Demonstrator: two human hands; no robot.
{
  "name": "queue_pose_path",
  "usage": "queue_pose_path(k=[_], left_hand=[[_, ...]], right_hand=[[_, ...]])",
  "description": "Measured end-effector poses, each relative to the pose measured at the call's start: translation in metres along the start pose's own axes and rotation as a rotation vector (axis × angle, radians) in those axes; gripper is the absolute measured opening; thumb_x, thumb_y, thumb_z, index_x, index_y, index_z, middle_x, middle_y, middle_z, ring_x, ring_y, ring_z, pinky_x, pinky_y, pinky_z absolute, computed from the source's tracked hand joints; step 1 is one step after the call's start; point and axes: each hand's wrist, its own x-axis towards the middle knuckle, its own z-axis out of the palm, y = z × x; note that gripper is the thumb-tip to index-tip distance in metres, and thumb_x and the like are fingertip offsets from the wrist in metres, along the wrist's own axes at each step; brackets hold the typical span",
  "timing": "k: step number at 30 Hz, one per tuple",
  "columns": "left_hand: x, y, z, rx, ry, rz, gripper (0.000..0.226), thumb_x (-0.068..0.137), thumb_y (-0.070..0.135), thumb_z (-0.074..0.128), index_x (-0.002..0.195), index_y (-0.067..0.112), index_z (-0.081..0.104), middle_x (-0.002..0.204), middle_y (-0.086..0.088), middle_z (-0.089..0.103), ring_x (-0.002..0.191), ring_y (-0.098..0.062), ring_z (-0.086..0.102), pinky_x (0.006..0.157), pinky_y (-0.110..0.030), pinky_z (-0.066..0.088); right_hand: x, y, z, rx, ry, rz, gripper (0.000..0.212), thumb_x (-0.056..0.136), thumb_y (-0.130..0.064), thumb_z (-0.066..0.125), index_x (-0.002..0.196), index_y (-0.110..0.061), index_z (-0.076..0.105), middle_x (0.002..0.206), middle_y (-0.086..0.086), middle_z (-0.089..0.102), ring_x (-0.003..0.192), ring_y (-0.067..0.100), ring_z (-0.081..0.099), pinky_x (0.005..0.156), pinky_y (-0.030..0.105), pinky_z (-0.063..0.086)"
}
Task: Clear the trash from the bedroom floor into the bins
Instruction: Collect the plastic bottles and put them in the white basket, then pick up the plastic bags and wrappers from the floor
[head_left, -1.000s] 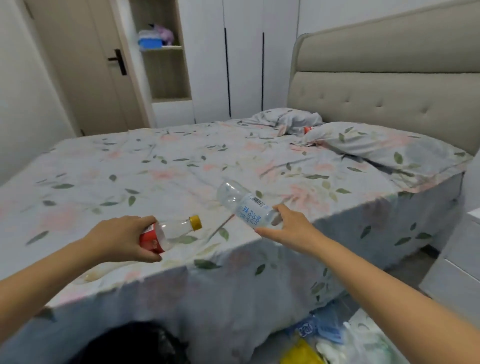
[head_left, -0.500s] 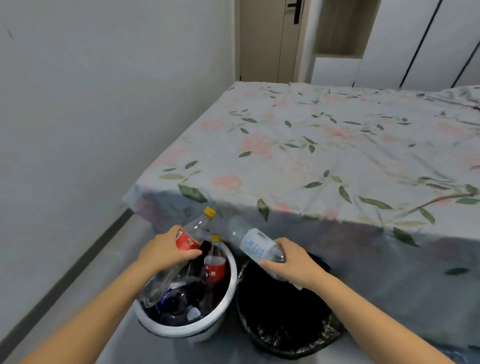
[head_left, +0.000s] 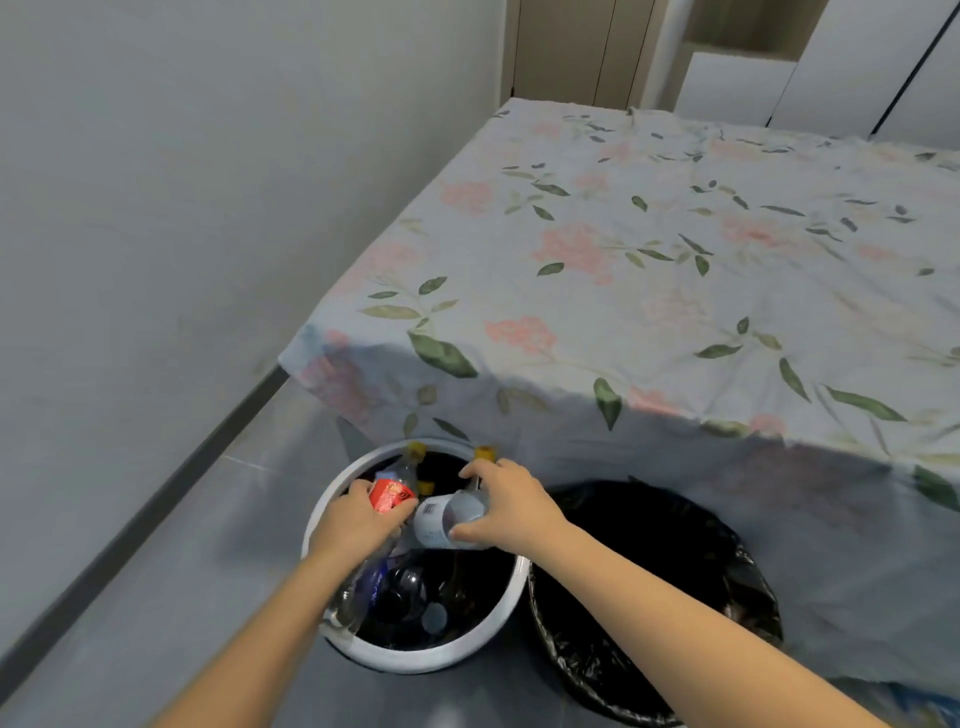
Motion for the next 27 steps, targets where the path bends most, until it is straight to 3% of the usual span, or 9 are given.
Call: queue_pose_path(k=[4,7,10,13,17,20,23,27], left_hand=[[0.006,-0.002,0.010,0.077,-0.053,-0.038,0.072,0.074,0.063,0.063,0.122,0.012,0.047,0.116,-0.012,0.063,0.101,-0.030,0.061,0.081,-0.035,0.048],[0.012,0.001,0.006,0.126,-0.102,-0.046,0.076,0.069,0.063,0.066,0.122,0.013,0.047,0.116,-0.009,0.063,0.101,-0.027,0.061,0.083,-0.034,0.050],[0.015,0.003,-0.009,0.198,-0.164,-0.036,0.078,0.063,0.065,0.070,0.120,0.015,0.053,0.116,-0.007,0.064,0.103,-0.025,0.061,0.089,-0.036,0.051],[0.014,0.010,-0.035,0.208,-0.079,0.019,0.070,0.063,0.066,0.067,0.112,0.016,0.060,0.110,-0.008,0.067,0.095,-0.026,0.063,0.082,-0.036,0.053],[-0.002,0.049,-0.052,0.270,-0.018,0.188,0.049,0.079,0.052,0.064,0.113,0.016,0.063,0.115,-0.005,0.067,0.102,-0.023,0.063,0.086,-0.037,0.052],[-0.030,0.105,-0.040,0.361,-0.054,0.374,0.041,0.082,0.051,0.060,0.112,0.023,0.063,0.114,0.003,0.068,0.105,-0.018,0.062,0.087,-0.037,0.053],[-0.061,0.162,-0.008,0.465,-0.133,0.553,0.037,0.084,0.052,0.055,0.111,0.026,0.061,0.108,0.008,0.068,0.100,-0.015,0.062,0.080,-0.034,0.053],[-0.110,0.235,0.066,0.580,-0.267,0.764,0.035,0.088,0.049,0.051,0.116,0.030,0.058,0.111,0.010,0.064,0.099,-0.014,0.061,0.072,-0.030,0.049]], right_hand=[[0.001,0.007,0.014,0.061,0.051,0.006,0.052,0.068,-0.050,0.069,0.116,-0.029,0.063,0.113,-0.005,0.064,0.105,0.016,0.060,0.085,0.034,0.052],[-0.003,0.014,0.020,0.098,0.011,0.024,0.056,0.072,-0.053,0.067,0.123,-0.031,0.059,0.111,-0.002,0.064,0.101,0.018,0.062,0.081,0.032,0.052],[-0.009,0.019,0.015,0.161,-0.033,0.022,0.060,0.075,-0.061,0.062,0.126,-0.029,0.058,0.121,-0.003,0.063,0.110,0.016,0.058,0.083,0.028,0.046],[-0.017,0.029,-0.005,0.279,-0.012,0.089,0.055,0.079,-0.063,0.055,0.117,-0.024,0.063,0.118,-0.002,0.065,0.109,0.016,0.059,0.086,0.028,0.046],[-0.039,0.058,-0.038,0.156,0.004,0.168,0.033,0.089,-0.045,0.053,0.102,-0.018,0.067,0.103,0.000,0.069,0.098,0.020,0.062,0.083,0.035,0.051],[-0.069,0.088,-0.060,0.002,0.011,0.216,0.032,0.088,-0.040,0.054,0.105,-0.017,0.067,0.106,0.001,0.069,0.100,0.023,0.062,0.084,0.039,0.053],[-0.108,0.127,-0.080,-0.040,-0.009,0.268,0.035,0.092,-0.039,0.050,0.116,-0.018,0.062,0.111,0.002,0.065,0.101,0.026,0.061,0.078,0.038,0.052],[-0.186,0.202,-0.099,-0.117,0.121,0.422,0.034,0.095,-0.032,0.040,0.103,-0.010,0.064,0.103,0.011,0.068,0.096,0.033,0.062,0.069,0.037,0.046]])
